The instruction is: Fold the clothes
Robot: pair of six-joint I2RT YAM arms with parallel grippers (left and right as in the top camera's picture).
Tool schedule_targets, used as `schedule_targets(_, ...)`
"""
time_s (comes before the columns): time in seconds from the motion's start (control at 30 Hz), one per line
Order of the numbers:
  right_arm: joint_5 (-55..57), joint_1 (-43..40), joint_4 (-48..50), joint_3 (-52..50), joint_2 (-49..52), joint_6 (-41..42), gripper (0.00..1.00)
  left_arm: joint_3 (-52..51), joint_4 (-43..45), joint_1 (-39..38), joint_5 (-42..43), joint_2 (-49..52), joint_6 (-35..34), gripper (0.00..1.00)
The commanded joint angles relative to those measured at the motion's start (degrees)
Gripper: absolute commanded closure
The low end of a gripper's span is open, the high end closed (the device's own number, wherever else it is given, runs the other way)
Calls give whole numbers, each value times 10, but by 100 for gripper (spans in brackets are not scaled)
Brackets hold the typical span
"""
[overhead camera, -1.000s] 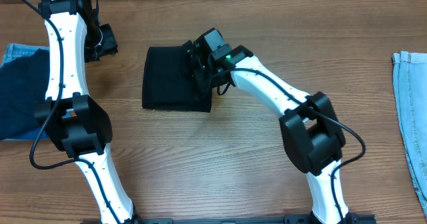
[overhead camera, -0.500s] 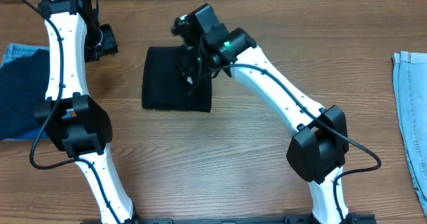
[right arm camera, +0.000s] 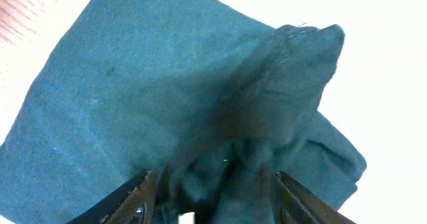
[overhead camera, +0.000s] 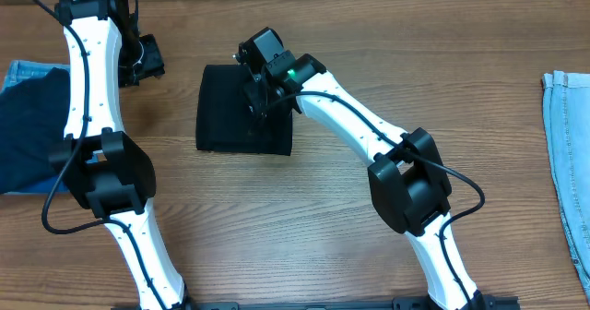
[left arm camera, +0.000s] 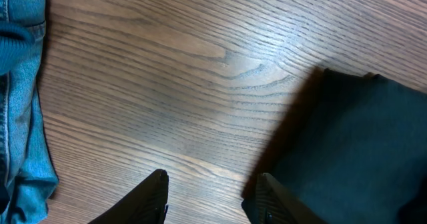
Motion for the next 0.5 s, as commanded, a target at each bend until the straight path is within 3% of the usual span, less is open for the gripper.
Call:
schedule_targets(0.0,-21,-4,5,0,0,3,41,14,0,-4,7,-2,16,54)
schedule_targets(0.17,-52,4,26,-6,1,18,42,14,0,-5,7,-2,16,54)
schedule_targets(0.27,-57,4,30,-6,2,20,57,14,0,-7,7,-2,23,54)
schedule_targets(0.37,-57,4,32,-6,21,35,56,14,1,-11,7,-2,23,54)
schedule_targets(0.4,-57,4,31,-6,29,35,80,14,1,-11,7,-2,23,53)
schedule_targets(0.43,-55,4,32,-6,29,35,96,14,1,-11,7,-2,27,53)
schedule_targets(0.47,-52,2,32,-4,28,35,96,14,1,-11,6,-2,27,53)
